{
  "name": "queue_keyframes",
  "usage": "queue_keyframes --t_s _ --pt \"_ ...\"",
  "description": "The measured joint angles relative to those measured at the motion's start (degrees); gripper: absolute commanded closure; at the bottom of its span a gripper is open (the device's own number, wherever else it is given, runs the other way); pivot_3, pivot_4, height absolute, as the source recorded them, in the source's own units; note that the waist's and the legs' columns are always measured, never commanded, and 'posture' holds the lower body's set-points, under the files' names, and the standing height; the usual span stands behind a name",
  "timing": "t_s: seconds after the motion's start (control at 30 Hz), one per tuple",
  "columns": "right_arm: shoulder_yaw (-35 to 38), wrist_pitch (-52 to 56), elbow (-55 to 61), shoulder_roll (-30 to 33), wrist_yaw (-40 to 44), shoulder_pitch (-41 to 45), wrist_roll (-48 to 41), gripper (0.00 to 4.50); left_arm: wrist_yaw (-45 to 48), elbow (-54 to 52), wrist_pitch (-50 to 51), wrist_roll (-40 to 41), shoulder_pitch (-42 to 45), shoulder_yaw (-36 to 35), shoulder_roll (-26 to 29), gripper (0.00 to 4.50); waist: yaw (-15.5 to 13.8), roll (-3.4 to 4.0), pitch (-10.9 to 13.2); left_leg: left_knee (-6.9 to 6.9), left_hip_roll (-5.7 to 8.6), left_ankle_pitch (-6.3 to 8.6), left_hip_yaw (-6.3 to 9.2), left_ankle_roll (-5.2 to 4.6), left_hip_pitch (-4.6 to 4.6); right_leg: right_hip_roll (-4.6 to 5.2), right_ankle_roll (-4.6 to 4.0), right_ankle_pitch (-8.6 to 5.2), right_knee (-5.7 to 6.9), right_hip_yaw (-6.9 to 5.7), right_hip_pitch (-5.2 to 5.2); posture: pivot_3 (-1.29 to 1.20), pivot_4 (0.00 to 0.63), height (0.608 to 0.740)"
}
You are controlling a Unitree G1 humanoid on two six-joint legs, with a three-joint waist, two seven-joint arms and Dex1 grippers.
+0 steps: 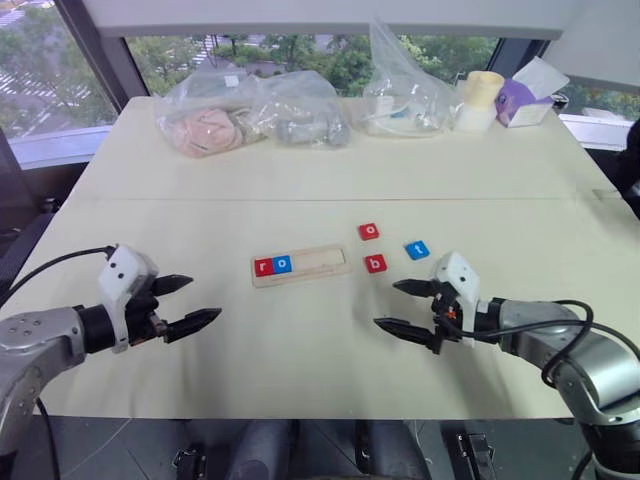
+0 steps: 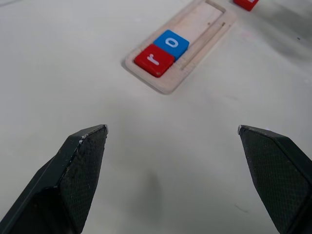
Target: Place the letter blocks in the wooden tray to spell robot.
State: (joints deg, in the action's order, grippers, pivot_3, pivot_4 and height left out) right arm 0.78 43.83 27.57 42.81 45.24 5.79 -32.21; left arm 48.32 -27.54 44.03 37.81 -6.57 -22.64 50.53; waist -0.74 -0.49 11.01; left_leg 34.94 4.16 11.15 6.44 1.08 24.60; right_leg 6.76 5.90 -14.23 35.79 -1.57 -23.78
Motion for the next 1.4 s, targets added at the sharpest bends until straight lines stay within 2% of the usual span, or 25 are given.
queue_keyframes --t_s 0.43,0.57,0.67,0.73,0.83,0.93,1.1,1.23,1.4 --pt "-0.71 -0.58 -0.91 -0.07 -0.03 0.92 0.70 0.04 0.54 0.71 -1.39 -1.86 -0.51 0.33 0.17 0.00 0.00 0.00 0.00 0.00 0.00 0.00 -0.01 0.00 0.00 0.00 0.00 0.00 0.00 -0.02 0.00 0.00 0.150 0.740" --pt "-1.15 0.62 -0.94 -0.98 -0.95 1.92 0.54 0.04 2.64 3.63 -3.27 -3.65 1.30 2.01 2.36 0.00 0.00 0.00 0.00 -0.01 0.00 0.00 0.00 0.00 0.00 -0.01 0.00 0.00 0.01 -0.02 -0.03 0.00 0.150 0.740" --pt "-0.89 3.51 -0.73 -1.03 -1.04 2.94 -1.25 0.04 5.67 6.70 -5.56 -5.71 3.78 3.34 6.40 0.00 -0.01 0.00 0.00 -0.01 0.00 0.00 -0.01 0.00 0.00 -0.01 0.00 0.00 0.00 -0.06 -0.02 0.00 0.150 0.740" --pt "0.51 7.97 0.19 -2.30 -1.57 6.81 -6.67 0.04 9.84 9.48 -7.61 -7.30 7.49 6.46 9.96 0.00 0.02 0.06 0.05 0.01 0.00 0.00 -0.02 0.00 0.05 0.00 -0.02 0.01 0.05 -0.06 -0.10 0.00 0.150 0.740" --pt "1.88 10.86 3.91 -3.11 -2.73 12.26 -10.89 0.04 15.24 14.07 -11.07 -9.78 18.54 13.66 11.01 0.00 -0.27 0.09 0.04 0.01 0.00 -0.01 0.02 -0.01 0.07 -0.01 -0.02 0.01 0.12 -0.15 -0.15 0.00 0.150 0.740" --pt "0.72 11.27 6.26 -2.68 -3.96 11.87 -10.62 0.04 17.61 19.58 -14.98 -13.58 26.11 20.43 7.93 0.00 -0.24 0.08 0.02 -0.08 0.09 -0.09 -0.05 -0.16 0.07 -0.01 0.08 -0.03 0.08 -0.15 -0.13 0.00 0.150 0.740" --pt "-2.92 11.41 7.61 -2.70 -6.51 6.82 -8.70 0.04 17.65 33.56 -22.75 -21.88 35.04 31.18 -3.44 0.00 0.11 -0.01 0.08 0.12 0.17 -0.12 -0.14 -0.22 0.37 -0.02 0.57 0.20 0.25 -0.11 -0.42 0.00 0.150 0.740" --pt "-4.17 10.68 8.85 -2.65 -7.99 5.82 -6.88 0.04 17.63 42.26 -27.94 -25.42 39.75 33.79 -9.18 0.00 0.26 -0.06 0.10 0.29 0.08 -0.15 -0.12 -0.20 0.40 -0.15 0.53 0.29 0.34 -0.11 -0.46 0.00 0.150 0.740" --pt "-5.23 9.53 9.54 -3.21 -9.56 3.64 -5.19 0.04 18.19 47.30 -32.67 -29.19 41.12 35.77 -11.89 0.00 0.06 -0.08 0.09 0.31 0.06 -0.17 -0.09 -0.19 0.39 -0.18 0.51 0.31 0.33 -0.09 -0.44 0.00 0.150 0.740"
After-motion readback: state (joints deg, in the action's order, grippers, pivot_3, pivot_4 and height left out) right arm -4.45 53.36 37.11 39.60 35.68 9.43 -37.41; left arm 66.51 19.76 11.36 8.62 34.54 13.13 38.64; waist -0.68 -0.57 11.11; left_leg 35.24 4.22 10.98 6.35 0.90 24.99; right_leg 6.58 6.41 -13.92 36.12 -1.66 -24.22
